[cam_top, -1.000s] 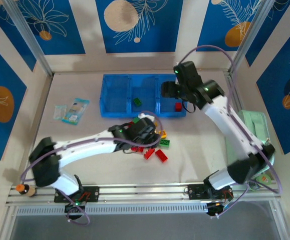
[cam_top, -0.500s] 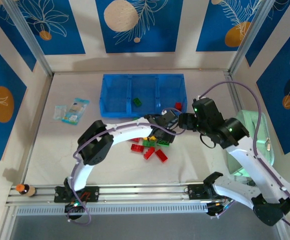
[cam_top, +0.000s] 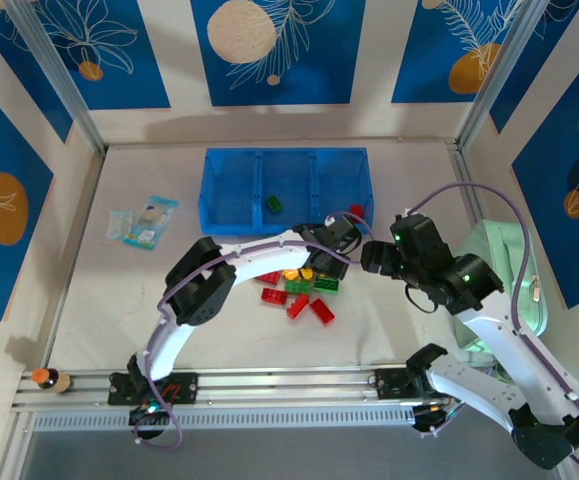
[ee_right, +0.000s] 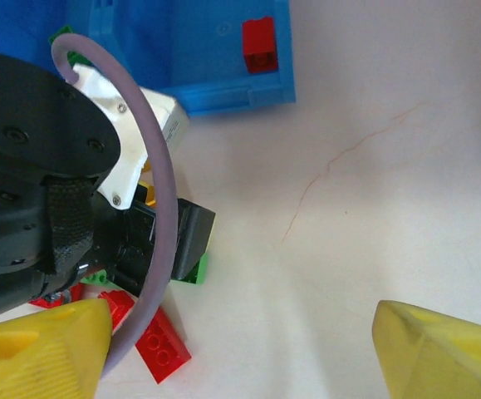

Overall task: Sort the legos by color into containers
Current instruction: Pick up the lego from the center of the table.

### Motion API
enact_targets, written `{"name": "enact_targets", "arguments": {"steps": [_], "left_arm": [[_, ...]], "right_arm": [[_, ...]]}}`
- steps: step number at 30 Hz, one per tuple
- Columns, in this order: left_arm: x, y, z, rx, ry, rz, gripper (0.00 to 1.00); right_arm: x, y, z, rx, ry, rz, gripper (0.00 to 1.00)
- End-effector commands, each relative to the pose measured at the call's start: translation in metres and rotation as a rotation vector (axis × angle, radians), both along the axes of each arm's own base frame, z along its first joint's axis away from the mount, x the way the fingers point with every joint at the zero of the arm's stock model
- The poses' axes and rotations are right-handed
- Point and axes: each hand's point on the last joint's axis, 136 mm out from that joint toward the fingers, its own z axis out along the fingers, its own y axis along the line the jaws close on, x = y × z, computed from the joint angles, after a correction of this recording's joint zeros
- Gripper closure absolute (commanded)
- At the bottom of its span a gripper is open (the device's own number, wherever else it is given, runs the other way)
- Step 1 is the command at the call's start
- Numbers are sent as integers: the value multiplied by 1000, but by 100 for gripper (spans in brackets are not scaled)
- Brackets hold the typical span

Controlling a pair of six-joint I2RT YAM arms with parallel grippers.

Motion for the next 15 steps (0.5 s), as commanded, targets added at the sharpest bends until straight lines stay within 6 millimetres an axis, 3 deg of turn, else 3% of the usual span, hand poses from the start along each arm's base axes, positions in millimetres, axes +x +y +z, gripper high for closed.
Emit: {"name": "enact_targets", "arguments": {"steps": [1, 8, 15], "left_arm": [[4, 7, -9, 41, 17, 12, 42], [5, 7, -11, 44, 14, 17, 57], [4, 8, -11, 51, 17, 16, 65]], "right_arm": [[3, -8, 27, 40, -81, -31, 5], [11, -5, 58, 147, -157, -23, 5], [15, -47, 60, 103, -174, -243, 0]]}}
